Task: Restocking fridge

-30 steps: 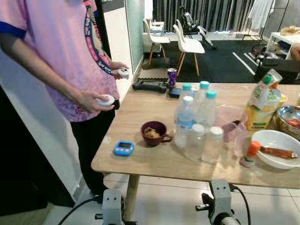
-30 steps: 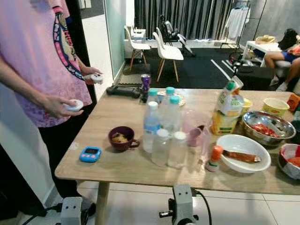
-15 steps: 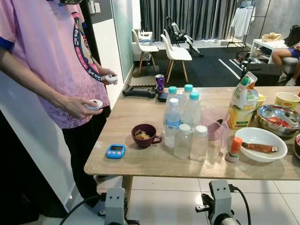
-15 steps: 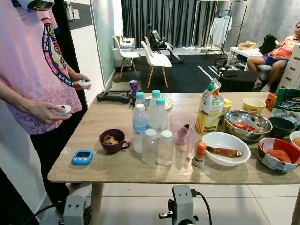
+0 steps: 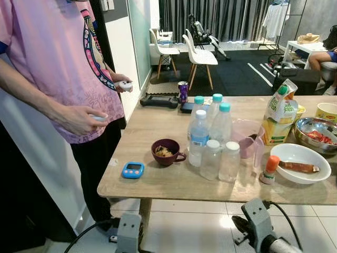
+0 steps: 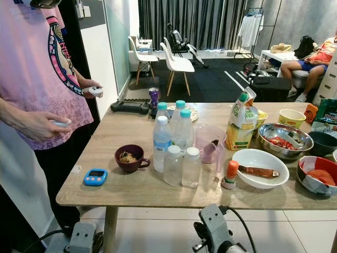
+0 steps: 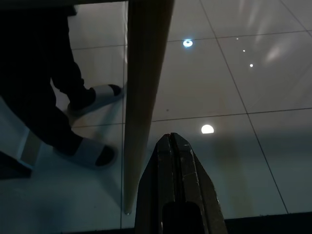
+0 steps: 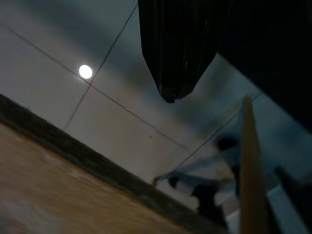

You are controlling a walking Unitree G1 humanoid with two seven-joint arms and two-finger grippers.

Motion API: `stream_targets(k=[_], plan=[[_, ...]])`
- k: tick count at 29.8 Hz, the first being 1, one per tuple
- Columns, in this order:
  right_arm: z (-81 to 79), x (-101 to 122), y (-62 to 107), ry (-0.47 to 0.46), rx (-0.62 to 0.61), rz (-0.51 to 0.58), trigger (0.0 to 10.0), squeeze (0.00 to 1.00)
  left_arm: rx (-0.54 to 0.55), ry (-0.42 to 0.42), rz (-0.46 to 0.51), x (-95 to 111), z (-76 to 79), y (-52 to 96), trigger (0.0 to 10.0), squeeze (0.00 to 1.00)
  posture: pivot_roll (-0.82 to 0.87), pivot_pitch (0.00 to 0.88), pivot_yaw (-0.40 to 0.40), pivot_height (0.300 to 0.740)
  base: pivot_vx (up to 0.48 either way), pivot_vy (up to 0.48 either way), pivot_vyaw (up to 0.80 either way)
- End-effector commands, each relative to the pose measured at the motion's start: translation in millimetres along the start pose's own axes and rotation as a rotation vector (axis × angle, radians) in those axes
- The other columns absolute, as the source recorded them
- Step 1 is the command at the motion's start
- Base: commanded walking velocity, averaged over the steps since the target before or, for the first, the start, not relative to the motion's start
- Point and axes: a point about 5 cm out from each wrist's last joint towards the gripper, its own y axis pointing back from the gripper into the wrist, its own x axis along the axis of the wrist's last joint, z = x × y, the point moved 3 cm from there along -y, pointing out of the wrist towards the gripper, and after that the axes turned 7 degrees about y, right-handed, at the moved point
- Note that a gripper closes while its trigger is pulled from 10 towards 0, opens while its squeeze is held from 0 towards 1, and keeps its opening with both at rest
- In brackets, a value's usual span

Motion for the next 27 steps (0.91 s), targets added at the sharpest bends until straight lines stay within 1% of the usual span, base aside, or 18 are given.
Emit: stream_targets(k=[1,3,6,7,8,12,13,14,16,18,19,20,21,22,23,25,26,27], plan=[[-10.6,-2.6,0.7,0.031,0.060,-0.006,10.0,0.00,0.006,-0.013,-0.008,-1.6,-3.9,2.9,10.0,0.00,0.03,0.075,0.000,0.740,0.000,0.000,0.00],[-13.3,-3.6,1.2,0.036,0.082,-0.009,10.0,0.00,0.005,-0.012,-0.008,-1.8,-3.0,3.1,10.0,0.00,0.03,0.077,-0.002,0.740,0.000,0.000,0.00],[-20.6,-3.9,5.5,0.004,0.161,0.004,10.0,0.00,-0.003,-0.006,-0.003,-1.7,-0.5,5.0,10.0,0.00,0.04,0.081,-0.005,0.740,0.000,0.000,0.00],[-20.6,-3.9,5.5,0.004,0.161,0.004,10.0,0.00,-0.003,-0.006,-0.003,-1.7,-0.5,5.0,10.0,0.00,0.04,0.081,-0.005,0.740,0.000,0.000,0.00],[-21.7,-2.6,8.4,-0.021,0.195,0.013,10.0,0.00,-0.009,-0.002,0.003,-0.8,0.3,5.9,10.0,0.00,0.04,0.083,-0.005,0.740,0.000,0.000,0.00],[-28.8,7.8,24.7,-0.091,0.392,0.049,10.0,0.00,-0.034,0.001,0.010,0.4,2.8,8.7,10.0,0.00,0.04,0.089,-0.004,0.740,0.000,0.000,0.00],[-29.6,9.7,27.2,-0.094,0.418,0.054,10.0,0.00,-0.037,-0.001,0.009,0.3,3.1,8.9,10.0,0.00,0.04,0.089,-0.004,0.740,0.000,0.000,0.00],[-29.6,9.7,27.2,-0.094,0.418,0.054,10.0,0.00,-0.037,-0.001,0.009,0.3,3.1,8.9,10.0,0.00,0.04,0.089,-0.004,0.740,0.000,0.000,0.00],[-26.7,26.9,35.8,-0.161,0.495,0.109,10.0,0.00,-0.042,-0.004,0.009,0.3,3.4,9.5,10.0,0.00,0.04,0.093,0.000,0.740,0.000,0.000,0.00],[-26.7,26.9,35.8,-0.161,0.495,0.109,10.0,0.00,-0.042,-0.004,0.009,0.3,3.4,9.5,10.0,0.00,0.04,0.093,0.000,0.740,0.000,0.000,0.00],[-25.8,34.5,38.7,-0.190,0.523,0.135,10.0,0.00,-0.043,-0.005,0.009,0.5,3.2,9.7,10.0,0.00,0.04,0.095,0.001,0.740,0.000,0.000,0.00],[-25.8,34.5,38.7,-0.190,0.523,0.135,10.0,0.00,-0.043,-0.005,0.009,0.5,3.2,9.7,10.0,0.00,0.04,0.095,0.001,0.740,0.000,0.000,0.00],[-21.7,54.8,40.8,-0.239,0.545,0.215,10.0,0.00,-0.043,-0.006,0.010,1.0,3.1,9.8,10.0,0.00,0.03,0.096,0.004,0.740,0.000,0.000,0.00],[-21.7,54.8,40.8,-0.239,0.545,0.215,10.0,0.00,-0.043,-0.006,0.010,1.0,3.1,9.8,10.0,0.00,0.03,0.096,0.004,0.740,0.000,0.000,0.00],[-18.2,76.1,40.5,-0.281,0.553,0.304,10.0,0.00,-0.042,-0.006,0.011,1.7,3.2,9.5,10.0,0.00,0.04,0.095,0.005,0.740,0.000,0.000,0.00],[-16.3,106.6,41.0,-0.341,0.567,0.433,10.0,0.00,-0.042,-0.004,0.017,3.9,3.8,8.6,10.0,0.00,0.04,0.094,0.004,0.740,0.000,0.000,0.00],[-16.3,106.6,41.0,-0.341,0.567,0.433,10.0,0.00,-0.042,-0.004,0.017,3.9,3.8,8.6,10.0,0.00,0.04,0.094,0.004,0.740,0.000,0.000,0.00],[-16.9,113.8,41.0,-0.358,0.572,0.462,10.0,0.00,-0.042,-0.004,0.019,4.8,4.0,8.4,10.0,0.00,0.04,0.094,0.004,0.740,0.000,0.000,0.00]])
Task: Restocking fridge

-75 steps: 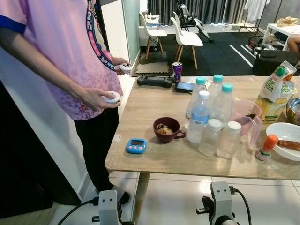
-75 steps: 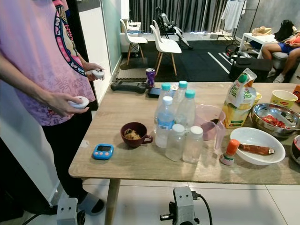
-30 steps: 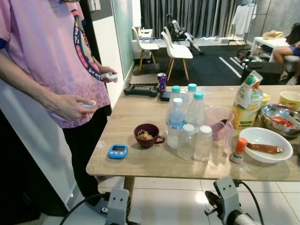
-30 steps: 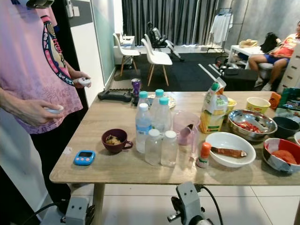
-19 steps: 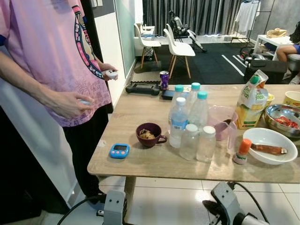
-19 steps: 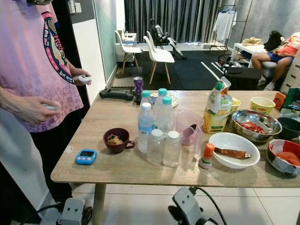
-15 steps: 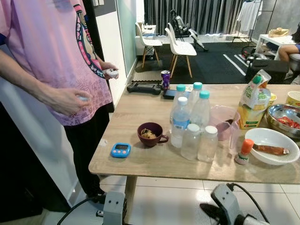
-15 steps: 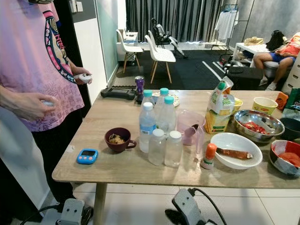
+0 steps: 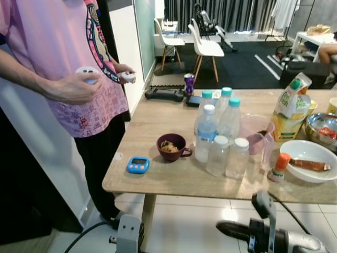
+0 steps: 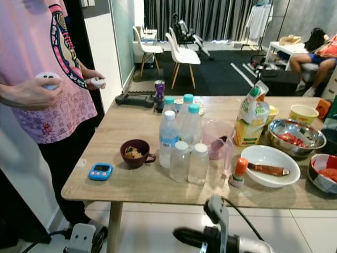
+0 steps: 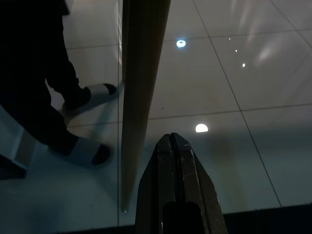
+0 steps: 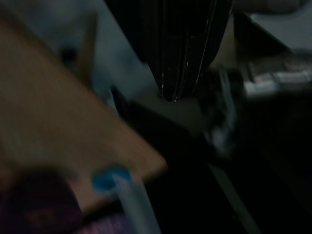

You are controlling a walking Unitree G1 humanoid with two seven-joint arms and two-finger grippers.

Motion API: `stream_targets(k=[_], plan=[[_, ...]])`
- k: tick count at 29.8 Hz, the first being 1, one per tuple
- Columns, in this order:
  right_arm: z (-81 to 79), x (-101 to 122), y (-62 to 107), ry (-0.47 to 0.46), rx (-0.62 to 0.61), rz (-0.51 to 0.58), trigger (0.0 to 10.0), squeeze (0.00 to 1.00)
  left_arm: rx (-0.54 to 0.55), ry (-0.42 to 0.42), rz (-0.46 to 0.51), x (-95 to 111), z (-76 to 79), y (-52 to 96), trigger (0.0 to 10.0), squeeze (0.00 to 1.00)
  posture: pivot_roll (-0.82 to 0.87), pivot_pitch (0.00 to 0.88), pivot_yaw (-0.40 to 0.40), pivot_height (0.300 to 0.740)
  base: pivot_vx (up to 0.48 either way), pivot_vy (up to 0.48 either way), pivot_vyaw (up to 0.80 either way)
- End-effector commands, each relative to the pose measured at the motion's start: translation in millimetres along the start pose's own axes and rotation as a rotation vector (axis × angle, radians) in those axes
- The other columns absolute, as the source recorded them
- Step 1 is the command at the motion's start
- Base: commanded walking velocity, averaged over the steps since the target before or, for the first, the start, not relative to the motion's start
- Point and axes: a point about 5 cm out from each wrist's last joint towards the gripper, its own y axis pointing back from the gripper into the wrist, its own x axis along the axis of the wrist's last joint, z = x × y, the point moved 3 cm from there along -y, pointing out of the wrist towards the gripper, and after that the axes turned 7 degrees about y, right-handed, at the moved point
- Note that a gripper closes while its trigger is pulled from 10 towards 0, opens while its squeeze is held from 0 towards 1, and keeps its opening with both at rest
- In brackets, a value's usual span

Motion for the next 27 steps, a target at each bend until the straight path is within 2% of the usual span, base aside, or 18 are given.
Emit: stream_targets(k=[1,3,4,6,7,9,11,14,15,18,19,22,27], plan=[[-3.5,2.0,-1.6,-0.038,0.000,0.027,10.0,0.00,0.009,0.005,-0.018,-3.3,-2.9,2.9,10.0,0.00,0.04,0.094,0.004,0.740,0.000,0.000,0.00],[-4.9,0.6,-2.6,-0.029,0.002,0.006,10.0,0.00,0.010,0.005,-0.017,-2.9,-3.1,3.0,10.0,0.00,0.04,0.096,0.004,0.740,0.000,0.000,0.00],[-6.0,-7.7,-1.8,-0.017,-0.001,-0.052,10.0,0.00,0.013,0.006,-0.014,-2.1,-3.7,3.1,10.0,0.00,0.04,0.096,0.005,0.740,0.000,0.000,0.00],[-6.0,-7.7,-1.8,-0.017,-0.001,-0.052,10.0,0.00,0.013,0.006,-0.014,-2.1,-3.7,3.1,10.0,0.00,0.04,0.096,0.005,0.740,0.000,0.000,0.00],[-8.6,-26.8,3.8,-0.006,0.001,-0.163,10.0,0.00,0.017,0.006,-0.011,-1.3,-4.2,3.5,10.0,0.00,0.04,0.097,0.004,0.740,0.000,0.000,0.00],[-8.6,-26.8,3.8,-0.006,0.001,-0.163,10.0,0.00,0.017,0.006,-0.011,-1.3,-4.2,3.5,10.0,0.00,0.04,0.097,0.004,0.740,0.000,0.000,0.00],[-12.5,-35.8,9.1,-0.019,0.002,-0.213,10.0,0.00,0.018,0.005,-0.011,-1.4,-4.7,4.1,10.0,0.00,0.04,0.097,0.004,0.740,0.000,0.000,0.00],[-9.5,-42.6,13.5,-0.012,-0.040,-0.265,10.0,0.00,0.031,-0.001,-0.015,-2.3,-7.8,5.0,10.0,0.00,0.04,0.098,0.007,0.740,0.000,0.000,0.00],[-7.6,-46.9,15.8,-0.003,-0.059,-0.299,10.0,0.00,0.037,-0.002,-0.016,-2.5,-8.9,5.3,10.0,0.00,0.04,0.097,0.008,0.740,0.000,0.000,0.00],[8.4,-74.8,29.9,0.095,-0.176,-0.498,10.0,0.00,0.056,-0.003,-0.005,-0.3,-11.1,5.1,10.0,0.00,0.04,0.098,0.008,0.740,0.000,0.000,0.00],[8.4,-74.8,29.9,0.095,-0.176,-0.498,10.0,0.00,0.056,-0.003,-0.005,-0.3,-11.1,5.1,10.0,0.00,0.04,0.098,0.008,0.740,0.000,0.000,0.00],[27.2,-86.0,39.5,0.131,-0.340,-0.560,10.0,0.00,0.065,-0.008,0.002,2.2,-12.6,3.8,10.0,0.00,0.04,0.098,0.007,0.740,0.000,0.000,0.00],[38.0,-88.4,42.7,0.179,-0.453,-0.590,10.0,0.00,0.071,-0.006,0.010,4.9,-14.0,3.1,10.0,0.00,0.04,0.099,0.008,0.740,0.000,0.000,0.00]])
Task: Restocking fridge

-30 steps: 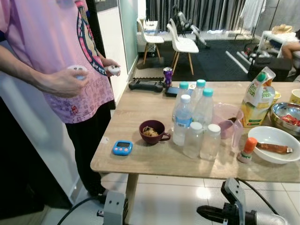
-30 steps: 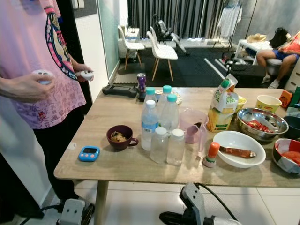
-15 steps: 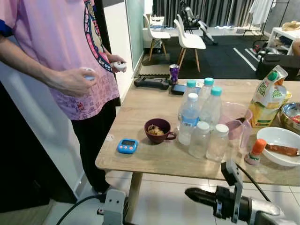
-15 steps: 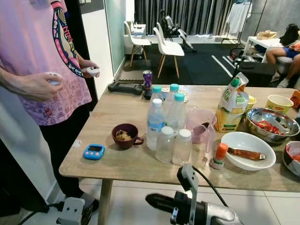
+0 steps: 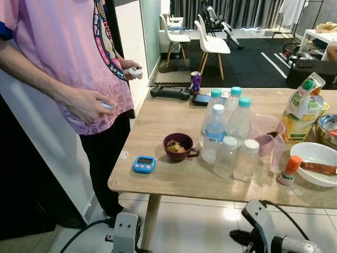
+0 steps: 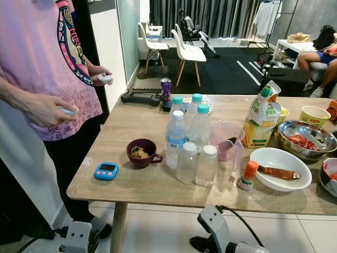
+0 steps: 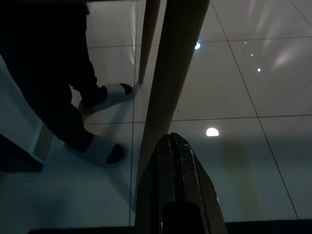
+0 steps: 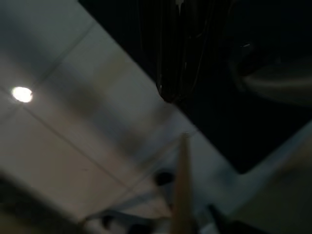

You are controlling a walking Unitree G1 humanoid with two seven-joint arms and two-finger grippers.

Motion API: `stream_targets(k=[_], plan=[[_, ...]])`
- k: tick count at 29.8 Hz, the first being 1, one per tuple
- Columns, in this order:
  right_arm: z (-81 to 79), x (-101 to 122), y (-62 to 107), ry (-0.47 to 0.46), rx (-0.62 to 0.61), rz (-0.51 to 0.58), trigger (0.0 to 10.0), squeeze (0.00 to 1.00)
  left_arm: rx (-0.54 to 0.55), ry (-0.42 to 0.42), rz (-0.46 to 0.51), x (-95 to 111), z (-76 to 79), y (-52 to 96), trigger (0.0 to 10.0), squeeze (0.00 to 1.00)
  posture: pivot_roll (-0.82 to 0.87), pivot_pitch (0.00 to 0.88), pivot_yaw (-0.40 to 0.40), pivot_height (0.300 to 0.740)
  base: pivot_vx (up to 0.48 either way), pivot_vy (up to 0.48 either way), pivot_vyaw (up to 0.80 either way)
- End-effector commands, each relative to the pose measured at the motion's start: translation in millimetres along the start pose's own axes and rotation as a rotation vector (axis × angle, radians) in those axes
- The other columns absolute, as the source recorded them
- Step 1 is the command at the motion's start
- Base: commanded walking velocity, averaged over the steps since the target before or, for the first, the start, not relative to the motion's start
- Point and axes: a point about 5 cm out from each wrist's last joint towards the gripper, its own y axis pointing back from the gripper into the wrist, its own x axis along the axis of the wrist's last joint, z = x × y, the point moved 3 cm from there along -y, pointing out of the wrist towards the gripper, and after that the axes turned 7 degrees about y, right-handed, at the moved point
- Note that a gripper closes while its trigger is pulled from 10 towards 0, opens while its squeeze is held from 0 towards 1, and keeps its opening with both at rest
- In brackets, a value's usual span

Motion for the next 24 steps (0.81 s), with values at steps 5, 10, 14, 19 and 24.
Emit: stream_targets(k=[5,10,14,19,24], plan=[[-4.1,-3.8,-2.4,0.009,-0.007,-0.007,10.0,0.00,0.012,-0.010,-0.014,-1.0,-5.4,1.9,10.0,0.00,0.04,0.101,0.010,0.740,0.000,0.000,0.00],[-7.7,-2.6,-3.7,0.020,0.020,0.007,10.0,0.00,0.011,-0.010,-0.014,-0.8,-4.9,1.7,10.0,0.00,0.04,0.100,0.010,0.740,0.000,0.000,0.00],[-9.8,-1.5,-3.4,0.033,0.051,0.018,10.0,0.00,0.011,-0.009,-0.013,-0.5,-4.3,1.3,10.0,0.00,0.04,0.100,0.010,0.740,0.000,0.000,0.00],[-24.4,22.2,7.8,-0.071,0.250,0.138,10.0,0.00,0.011,-0.006,-0.009,0.8,-3.3,0.1,10.0,0.00,0.04,0.100,0.007,0.740,0.000,0.000,0.00],[-25.7,51.0,18.6,-0.189,0.348,0.280,10.0,0.00,0.012,-0.005,-0.008,1.1,-3.1,-0.3,10.0,0.00,0.04,0.099,0.008,0.740,0.000,0.000,0.00]])
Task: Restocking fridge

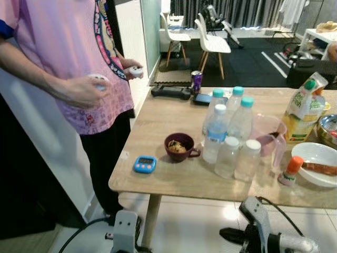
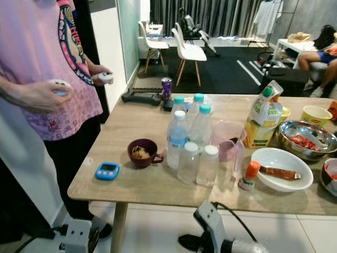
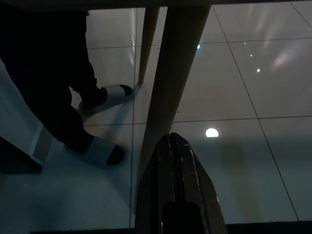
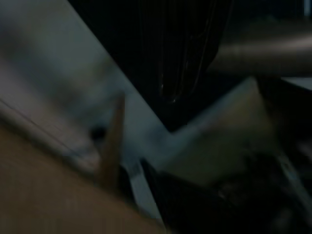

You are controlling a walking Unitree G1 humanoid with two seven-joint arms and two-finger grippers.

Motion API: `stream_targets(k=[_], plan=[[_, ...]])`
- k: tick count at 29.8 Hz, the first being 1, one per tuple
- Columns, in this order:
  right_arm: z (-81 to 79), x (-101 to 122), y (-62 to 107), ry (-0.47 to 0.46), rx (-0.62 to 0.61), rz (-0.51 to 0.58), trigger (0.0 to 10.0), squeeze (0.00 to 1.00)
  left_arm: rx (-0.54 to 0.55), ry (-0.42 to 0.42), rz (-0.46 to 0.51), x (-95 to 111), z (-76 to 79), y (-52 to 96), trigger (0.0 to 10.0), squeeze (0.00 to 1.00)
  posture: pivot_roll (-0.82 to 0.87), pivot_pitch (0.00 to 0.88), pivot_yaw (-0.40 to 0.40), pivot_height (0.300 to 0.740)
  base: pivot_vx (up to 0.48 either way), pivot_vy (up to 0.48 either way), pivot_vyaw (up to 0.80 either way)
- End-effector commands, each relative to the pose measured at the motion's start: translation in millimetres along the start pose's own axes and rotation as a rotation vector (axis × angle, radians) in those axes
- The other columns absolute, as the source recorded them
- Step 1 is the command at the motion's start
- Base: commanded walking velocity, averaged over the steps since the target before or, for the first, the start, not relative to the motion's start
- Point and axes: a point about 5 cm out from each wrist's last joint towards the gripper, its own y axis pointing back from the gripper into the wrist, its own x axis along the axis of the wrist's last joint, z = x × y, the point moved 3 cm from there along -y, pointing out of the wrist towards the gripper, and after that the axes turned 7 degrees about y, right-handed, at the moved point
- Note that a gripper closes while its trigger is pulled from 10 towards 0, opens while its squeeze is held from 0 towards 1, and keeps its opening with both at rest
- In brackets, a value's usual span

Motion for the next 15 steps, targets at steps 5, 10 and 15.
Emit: stream_targets(k=[5,10,15], plan=[[3.5,42.7,-2.0,-0.038,-0.024,0.227,10.0,0.00,0.011,-0.005,-0.008,-1.0,-3.7,2.1,10.0,0.00,0.04,0.101,0.009,0.740,0.000,0.000,0.00],[24.8,69.6,-5.4,-0.096,-0.239,0.414,10.0,0.84,0.014,-0.004,-0.006,0.0,-4.1,2.1,10.0,0.00,0.04,0.102,0.010,0.740,0.000,0.000,0.00],[25.8,88.3,-1.5,-0.158,-0.272,0.533,10.0,1.00,0.017,-0.003,-0.002,1.0,-4.8,2.1,10.0,0.00,0.04,0.103,0.012,0.740,0.000,0.000,0.00]])
